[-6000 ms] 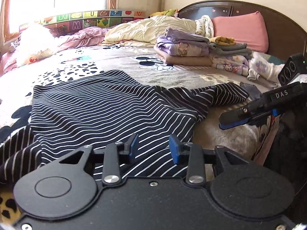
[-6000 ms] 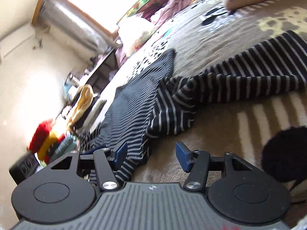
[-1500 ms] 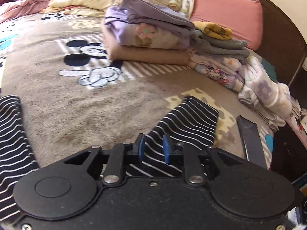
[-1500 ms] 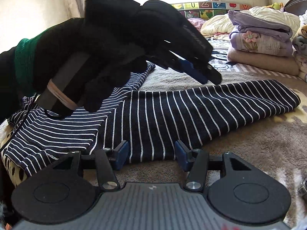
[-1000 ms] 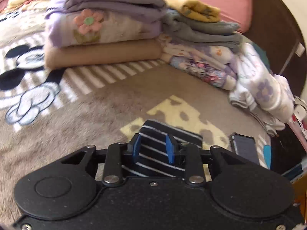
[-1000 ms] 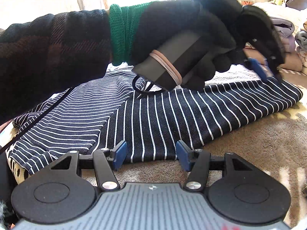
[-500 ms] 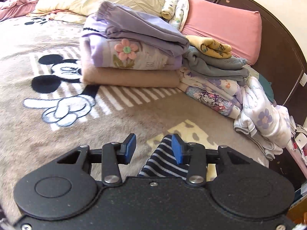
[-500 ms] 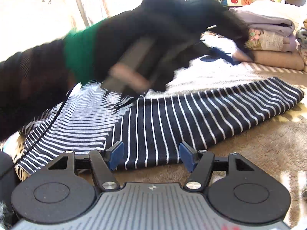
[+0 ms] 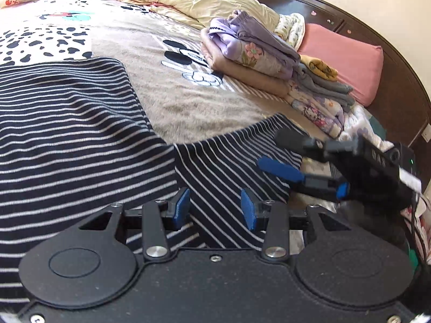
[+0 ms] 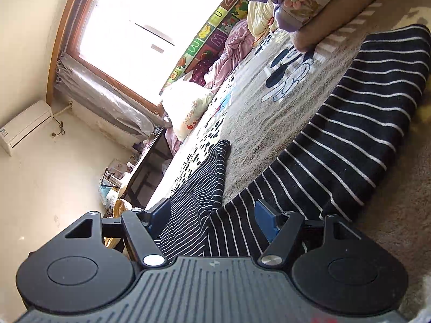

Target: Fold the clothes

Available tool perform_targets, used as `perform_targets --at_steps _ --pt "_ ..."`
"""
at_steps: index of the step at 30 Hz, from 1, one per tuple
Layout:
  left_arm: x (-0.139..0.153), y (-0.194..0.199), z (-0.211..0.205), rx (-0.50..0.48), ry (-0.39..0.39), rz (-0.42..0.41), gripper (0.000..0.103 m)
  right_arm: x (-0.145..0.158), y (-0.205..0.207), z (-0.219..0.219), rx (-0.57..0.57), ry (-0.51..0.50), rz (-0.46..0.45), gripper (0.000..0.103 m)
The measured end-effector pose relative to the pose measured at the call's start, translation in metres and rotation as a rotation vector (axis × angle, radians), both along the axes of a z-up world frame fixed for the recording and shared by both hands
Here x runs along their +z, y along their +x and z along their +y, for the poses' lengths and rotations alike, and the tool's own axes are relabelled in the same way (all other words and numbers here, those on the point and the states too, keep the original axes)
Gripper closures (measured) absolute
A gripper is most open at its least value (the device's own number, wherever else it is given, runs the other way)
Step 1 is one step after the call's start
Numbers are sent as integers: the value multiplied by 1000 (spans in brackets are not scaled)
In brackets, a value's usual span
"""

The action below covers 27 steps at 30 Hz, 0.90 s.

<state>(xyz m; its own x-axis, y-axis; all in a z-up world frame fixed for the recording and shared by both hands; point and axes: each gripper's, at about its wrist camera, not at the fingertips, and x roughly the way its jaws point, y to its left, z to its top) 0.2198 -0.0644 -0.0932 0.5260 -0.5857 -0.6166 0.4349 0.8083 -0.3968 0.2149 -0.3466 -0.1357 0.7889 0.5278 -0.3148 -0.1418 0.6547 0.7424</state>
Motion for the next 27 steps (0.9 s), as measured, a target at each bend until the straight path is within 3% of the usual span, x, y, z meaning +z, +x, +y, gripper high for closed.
perform_targets --at_steps 4,15,18,20,23,27 --pt "-1 -5 2 10 3 -3 63 -9 14 -7 -56 127 40 51" --pt "-4 -18 9 39 6 -11 63 -15 44 -84 -478 86 60 45" --pt "-3 -20 13 52 -3 -13 63 -10 37 -78 -425 113 20 43" --pt "-3 -21 14 60 -13 -15 63 -7 45 -61 -305 111 -7 42" --pt "-5 -22 14 70 -8 -16 62 -7 60 -37 -174 60 23 35" --pt "-5 -25 12 67 1 -14 62 -11 66 -55 -287 52 59 37"
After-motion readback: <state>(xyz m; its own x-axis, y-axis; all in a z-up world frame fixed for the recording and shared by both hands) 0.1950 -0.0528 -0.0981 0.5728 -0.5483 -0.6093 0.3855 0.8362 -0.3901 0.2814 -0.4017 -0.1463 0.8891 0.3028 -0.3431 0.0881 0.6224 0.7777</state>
